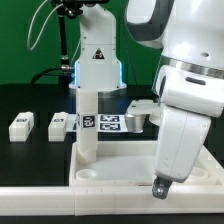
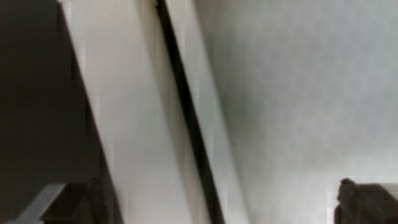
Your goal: Assemble desk
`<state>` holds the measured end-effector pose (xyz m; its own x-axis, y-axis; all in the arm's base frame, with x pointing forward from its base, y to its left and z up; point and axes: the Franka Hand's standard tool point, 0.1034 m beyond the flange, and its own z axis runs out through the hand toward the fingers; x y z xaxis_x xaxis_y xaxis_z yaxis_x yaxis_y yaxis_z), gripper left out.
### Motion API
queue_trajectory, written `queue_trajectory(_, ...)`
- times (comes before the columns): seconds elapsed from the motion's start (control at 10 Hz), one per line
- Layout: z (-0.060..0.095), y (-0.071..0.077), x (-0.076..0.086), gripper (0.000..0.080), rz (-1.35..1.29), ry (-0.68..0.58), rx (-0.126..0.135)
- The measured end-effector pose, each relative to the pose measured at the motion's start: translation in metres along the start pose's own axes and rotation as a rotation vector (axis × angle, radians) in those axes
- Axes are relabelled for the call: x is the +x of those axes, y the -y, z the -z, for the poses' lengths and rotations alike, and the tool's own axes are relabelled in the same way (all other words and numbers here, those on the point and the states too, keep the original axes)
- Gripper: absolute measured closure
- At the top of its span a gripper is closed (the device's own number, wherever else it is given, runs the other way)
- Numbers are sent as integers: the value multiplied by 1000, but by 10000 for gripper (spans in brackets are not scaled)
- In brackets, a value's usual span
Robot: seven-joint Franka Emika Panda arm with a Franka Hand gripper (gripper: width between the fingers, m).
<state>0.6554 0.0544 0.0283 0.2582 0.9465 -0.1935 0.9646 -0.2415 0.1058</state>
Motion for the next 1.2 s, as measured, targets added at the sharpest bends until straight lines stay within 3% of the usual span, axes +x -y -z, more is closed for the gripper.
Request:
queue_trajectory(0.1,2,-1,-1,150,-4,1,0)
queue_trajectory(0.3,38,-7,-18,150,-37,31,18)
queue_trajectory(0.4,57,-12,-36,150,-65,44,34)
queue_trajectory(0.5,75,-20,-59,150,-77,49,28)
queue_trajectory(0.7,74,-23,-76,150,-185,49,30)
queue_trajectory(1.2,74,-21,-70,150,-539,35,40)
